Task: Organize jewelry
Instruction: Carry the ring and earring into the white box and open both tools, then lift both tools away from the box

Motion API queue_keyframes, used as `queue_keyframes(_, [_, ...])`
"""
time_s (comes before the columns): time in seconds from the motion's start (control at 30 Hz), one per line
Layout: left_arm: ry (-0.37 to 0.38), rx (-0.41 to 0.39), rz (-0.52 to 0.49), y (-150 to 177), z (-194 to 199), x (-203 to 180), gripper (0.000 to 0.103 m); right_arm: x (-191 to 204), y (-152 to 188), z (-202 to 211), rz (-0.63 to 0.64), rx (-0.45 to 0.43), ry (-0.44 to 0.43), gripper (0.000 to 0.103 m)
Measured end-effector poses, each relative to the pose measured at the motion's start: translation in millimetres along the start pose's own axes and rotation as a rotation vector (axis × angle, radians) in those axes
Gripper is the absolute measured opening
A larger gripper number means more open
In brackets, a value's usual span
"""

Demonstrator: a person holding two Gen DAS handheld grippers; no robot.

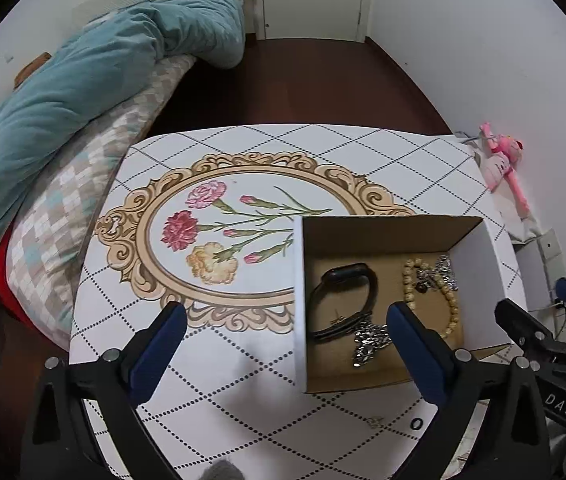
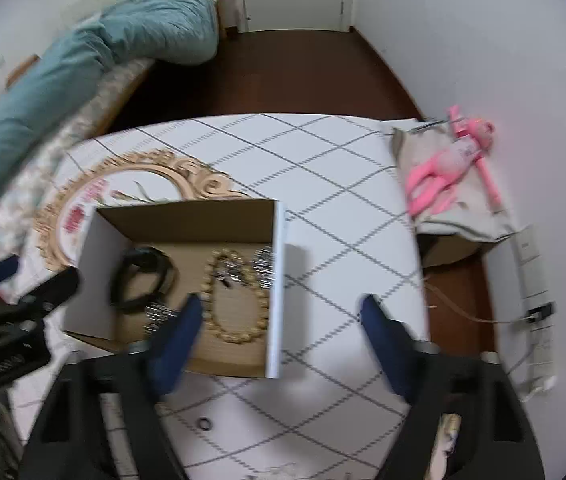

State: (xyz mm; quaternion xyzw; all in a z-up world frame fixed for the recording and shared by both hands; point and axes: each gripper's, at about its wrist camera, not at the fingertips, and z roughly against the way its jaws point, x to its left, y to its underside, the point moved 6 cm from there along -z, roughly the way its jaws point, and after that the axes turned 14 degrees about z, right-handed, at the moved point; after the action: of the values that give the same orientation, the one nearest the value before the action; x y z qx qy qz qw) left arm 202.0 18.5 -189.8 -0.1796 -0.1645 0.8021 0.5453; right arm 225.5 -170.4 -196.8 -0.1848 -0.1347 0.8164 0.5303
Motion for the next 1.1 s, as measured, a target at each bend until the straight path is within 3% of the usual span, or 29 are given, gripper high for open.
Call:
queue_keyframes(0.1, [-0.012, -0.007, 0.004, 3, 1, 3, 0.102, -3, 5, -1, 0.012, 0.008, 0.047, 0.098])
queue_keyframes(0.17, [-0.016, -0.011, 0.009, 3, 1, 6, 0.102, -4, 8, -1, 0.011, 0.007, 0.053, 0.102])
queue_keyframes(0.47, [-0.031, -0.05, 0.026, 7, 16, 9, 0.103, -4, 14, 11, -0.002, -0.018, 0.062, 0.102])
queue_keyframes(0.77, [-0.012, -0.136, 0.031, 13, 62, 6, 0.103, -6, 25, 54, -0.019, -0.093, 0.095, 0.102])
queue_keyframes(1.1, [0.041, -0.167, 0.036, 25, 106, -1, 0.103, -7, 30, 121, -0.044, -0.209, 0.122, 0.102])
